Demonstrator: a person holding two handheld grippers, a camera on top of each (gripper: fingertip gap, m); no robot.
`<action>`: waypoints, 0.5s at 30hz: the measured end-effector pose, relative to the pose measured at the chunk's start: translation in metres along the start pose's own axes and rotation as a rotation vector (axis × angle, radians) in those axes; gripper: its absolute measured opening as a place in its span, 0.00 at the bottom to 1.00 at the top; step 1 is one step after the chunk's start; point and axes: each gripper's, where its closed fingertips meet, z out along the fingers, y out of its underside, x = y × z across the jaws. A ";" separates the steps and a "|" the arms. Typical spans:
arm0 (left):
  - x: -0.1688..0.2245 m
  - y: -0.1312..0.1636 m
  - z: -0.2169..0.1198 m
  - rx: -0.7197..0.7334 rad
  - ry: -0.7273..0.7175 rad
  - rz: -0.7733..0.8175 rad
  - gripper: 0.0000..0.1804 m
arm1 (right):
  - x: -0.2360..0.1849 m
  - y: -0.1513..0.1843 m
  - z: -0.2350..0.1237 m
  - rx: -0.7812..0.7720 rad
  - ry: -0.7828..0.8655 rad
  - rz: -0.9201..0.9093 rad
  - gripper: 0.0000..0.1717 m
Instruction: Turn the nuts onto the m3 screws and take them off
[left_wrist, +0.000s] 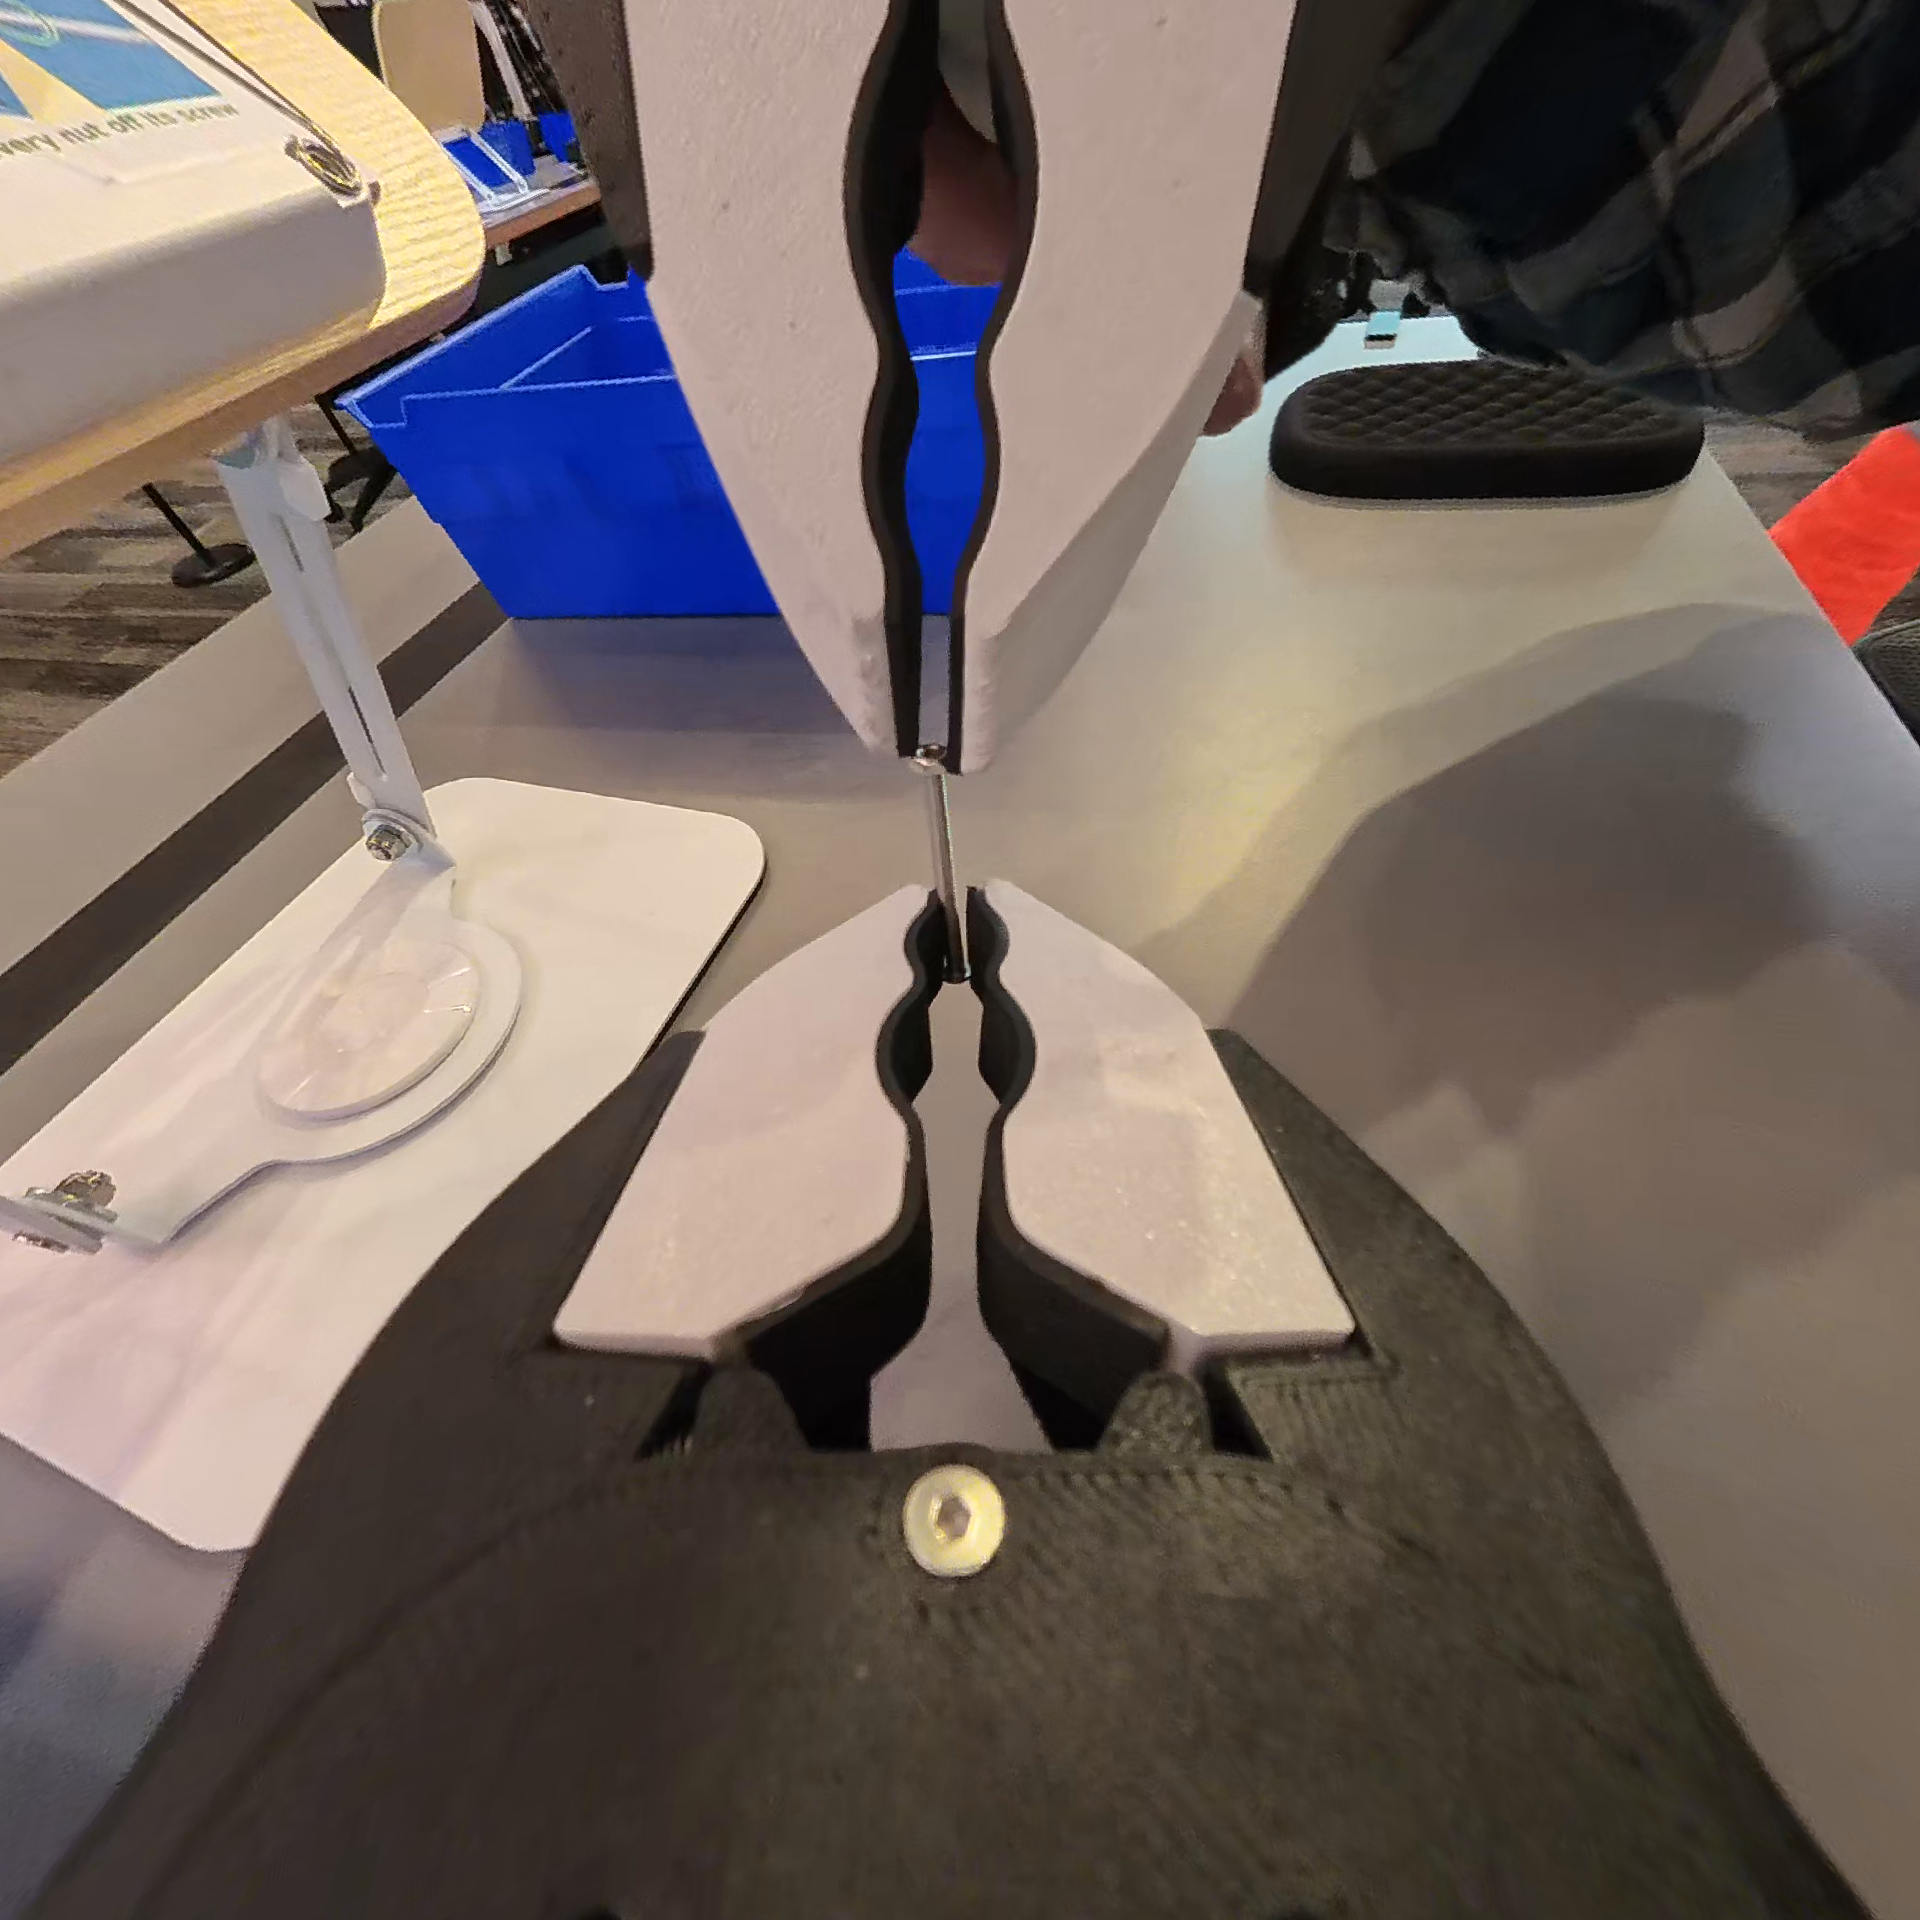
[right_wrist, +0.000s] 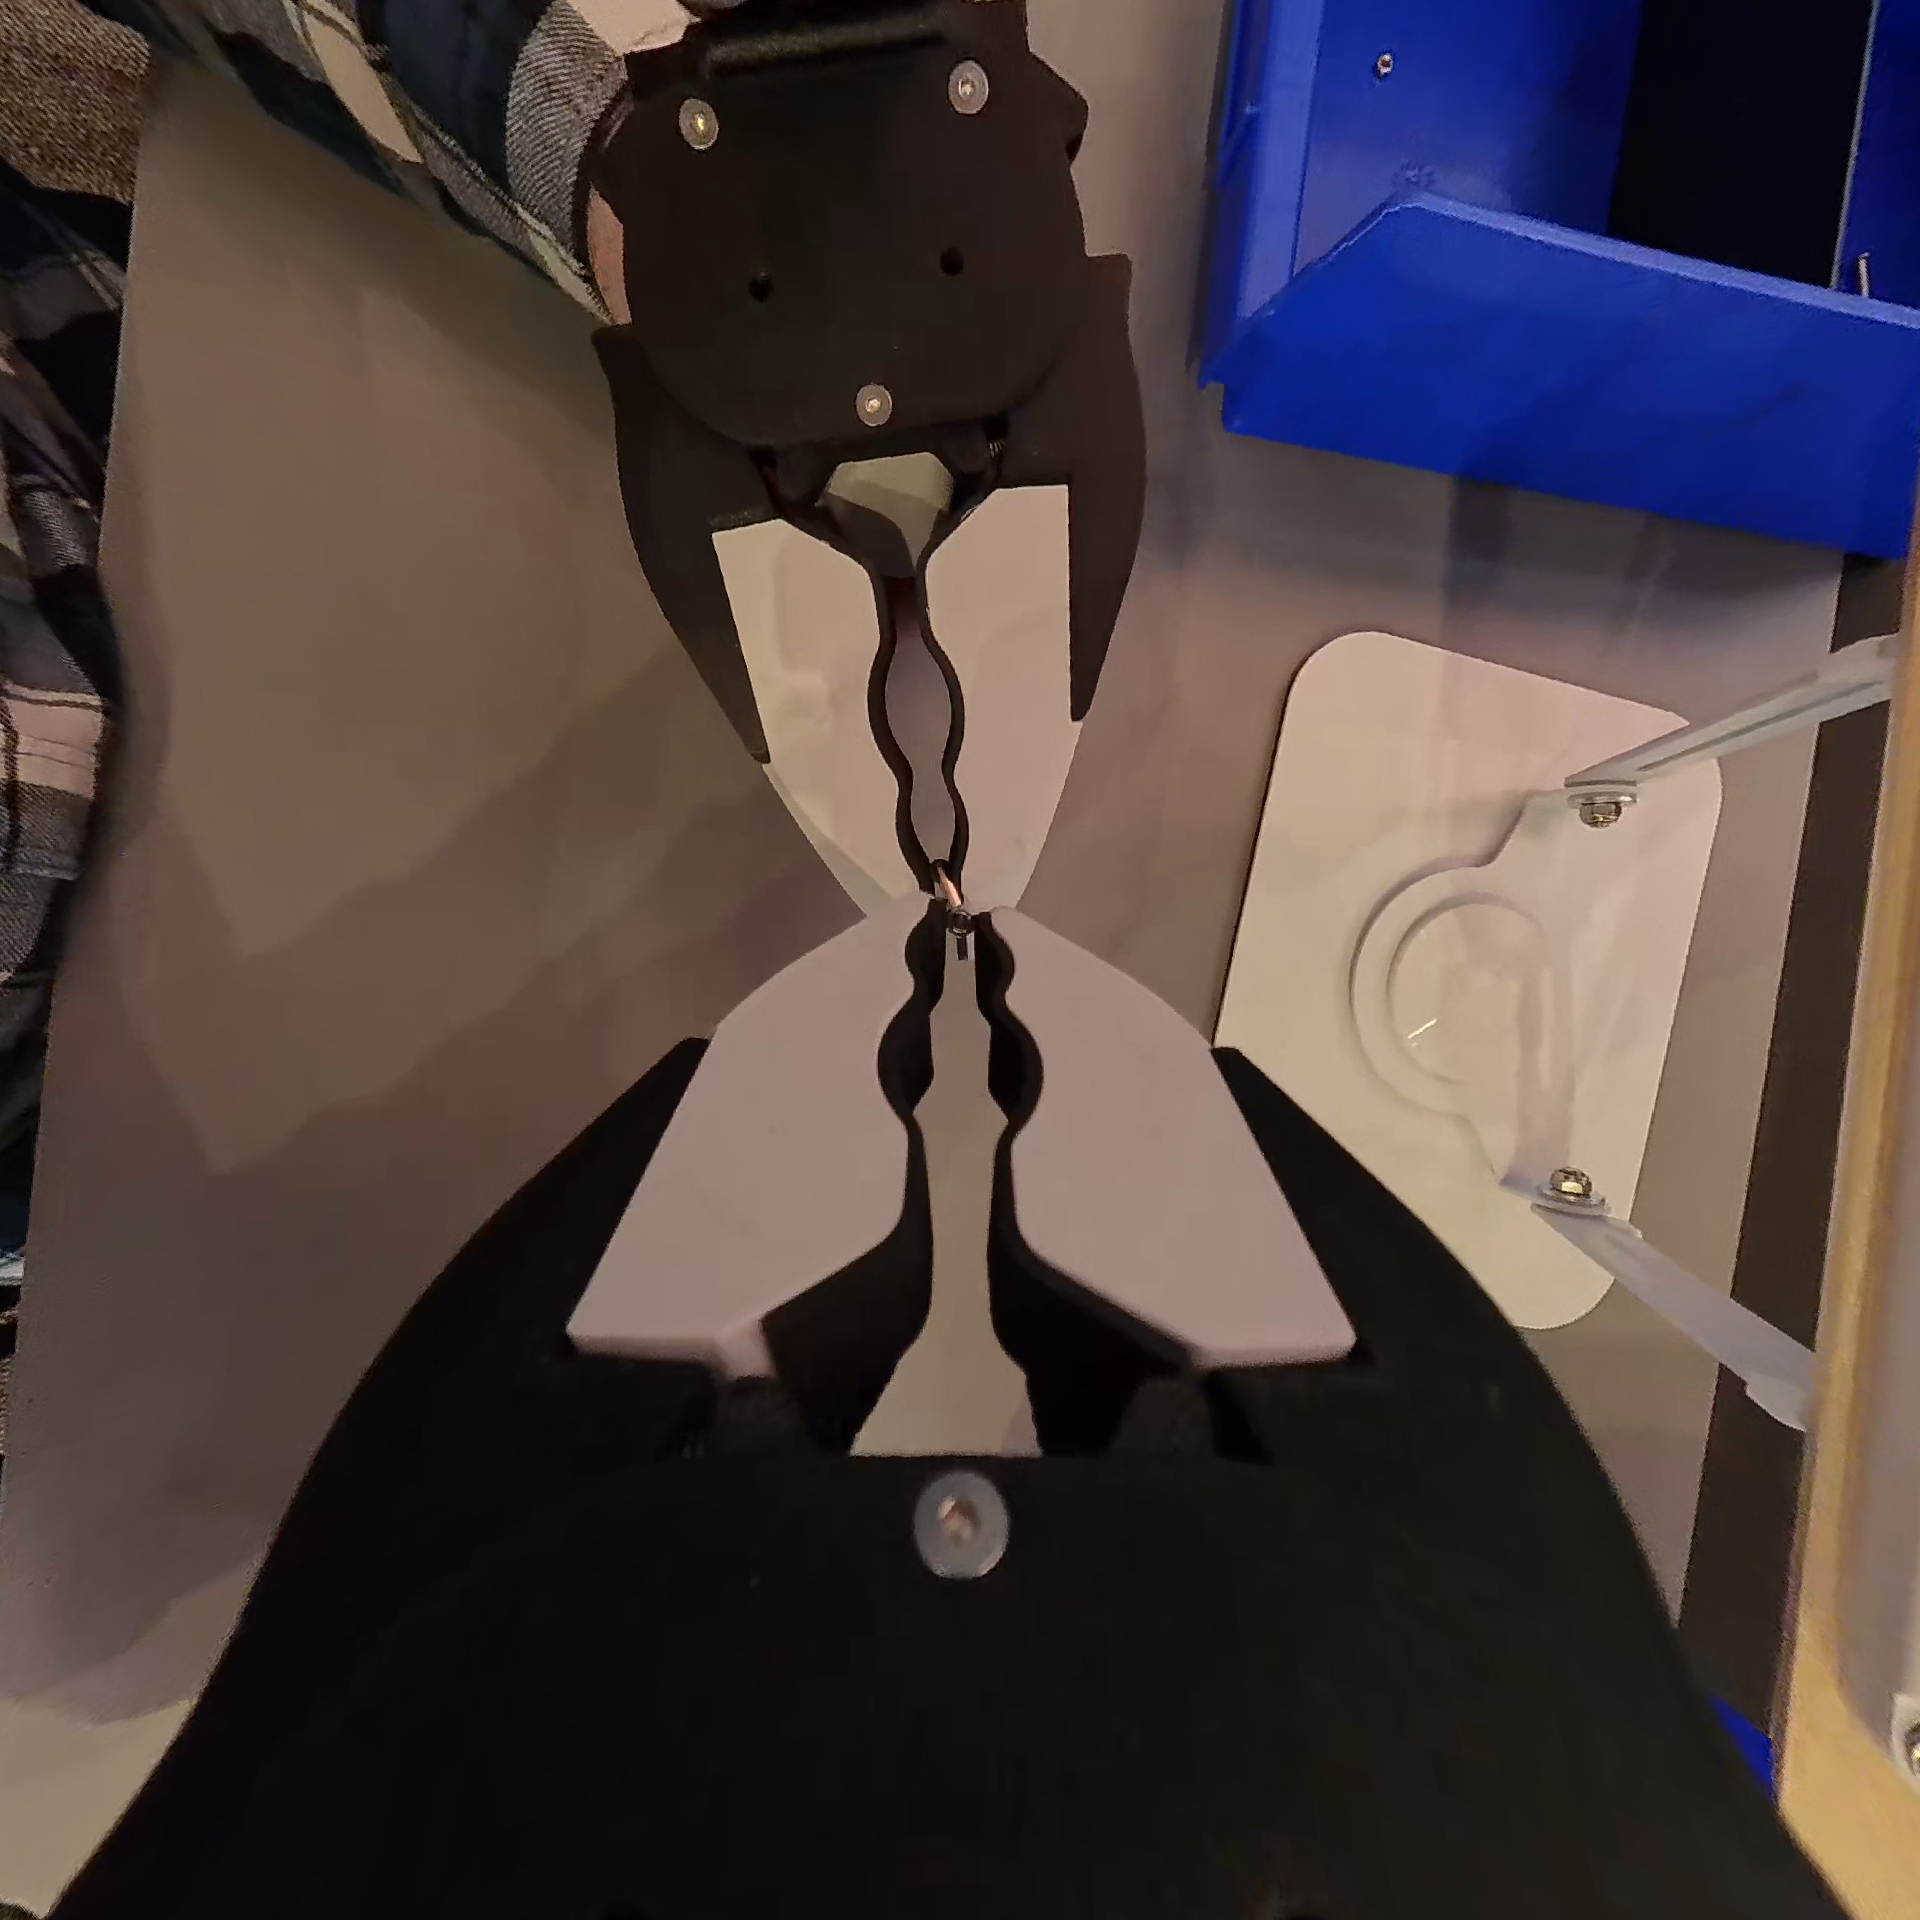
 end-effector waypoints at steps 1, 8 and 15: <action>0.000 0.000 0.000 0.001 0.001 -0.002 0.02 | 0.000 0.000 0.000 0.001 0.003 -0.001 0.03; 0.001 -0.001 0.000 0.011 0.013 -0.007 0.02 | -0.001 0.000 -0.001 -0.003 0.000 -0.009 0.03; 0.001 -0.002 -0.001 0.019 0.018 -0.014 0.02 | 0.000 0.000 0.001 -0.006 0.000 -0.011 0.04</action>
